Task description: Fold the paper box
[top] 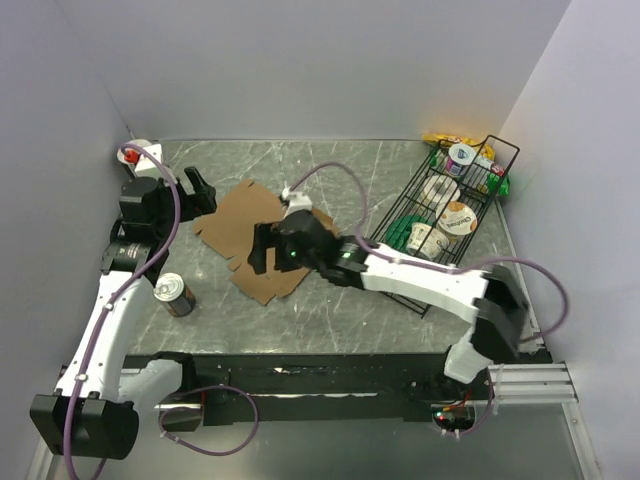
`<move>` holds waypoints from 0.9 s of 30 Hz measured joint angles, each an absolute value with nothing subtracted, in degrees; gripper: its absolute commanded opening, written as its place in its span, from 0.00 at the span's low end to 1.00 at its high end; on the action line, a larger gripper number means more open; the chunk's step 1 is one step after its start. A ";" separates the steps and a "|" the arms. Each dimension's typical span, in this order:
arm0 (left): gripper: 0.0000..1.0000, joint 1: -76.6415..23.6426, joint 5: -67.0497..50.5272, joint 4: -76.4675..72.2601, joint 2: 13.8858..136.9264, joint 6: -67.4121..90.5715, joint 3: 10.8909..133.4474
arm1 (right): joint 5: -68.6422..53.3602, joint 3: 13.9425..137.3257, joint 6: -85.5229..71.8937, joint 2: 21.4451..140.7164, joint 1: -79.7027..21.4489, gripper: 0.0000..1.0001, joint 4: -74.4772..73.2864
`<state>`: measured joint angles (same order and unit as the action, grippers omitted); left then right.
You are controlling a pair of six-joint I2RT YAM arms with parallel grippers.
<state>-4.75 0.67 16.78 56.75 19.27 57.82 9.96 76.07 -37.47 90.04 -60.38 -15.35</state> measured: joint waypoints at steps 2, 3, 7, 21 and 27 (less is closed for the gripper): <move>0.96 -4.75 0.19 16.99 56.29 18.70 56.82 | 10.04 76.05 -40.53 94.06 -60.66 1.00 -15.42; 0.96 -4.75 -0.10 16.99 56.07 18.46 56.53 | 10.20 75.77 -42.46 96.14 -60.42 1.00 -15.35; 0.96 -4.86 -1.10 16.45 55.68 17.93 56.25 | 11.53 72.36 -47.09 98.35 -58.52 1.00 -15.62; 0.96 -6.42 -6.20 15.51 56.21 17.76 55.57 | 12.25 59.66 -64.71 103.18 -52.14 0.94 -5.89; 0.96 -7.42 -6.26 15.51 56.21 17.65 55.57 | 15.27 59.53 -70.76 104.88 -52.14 0.89 -1.19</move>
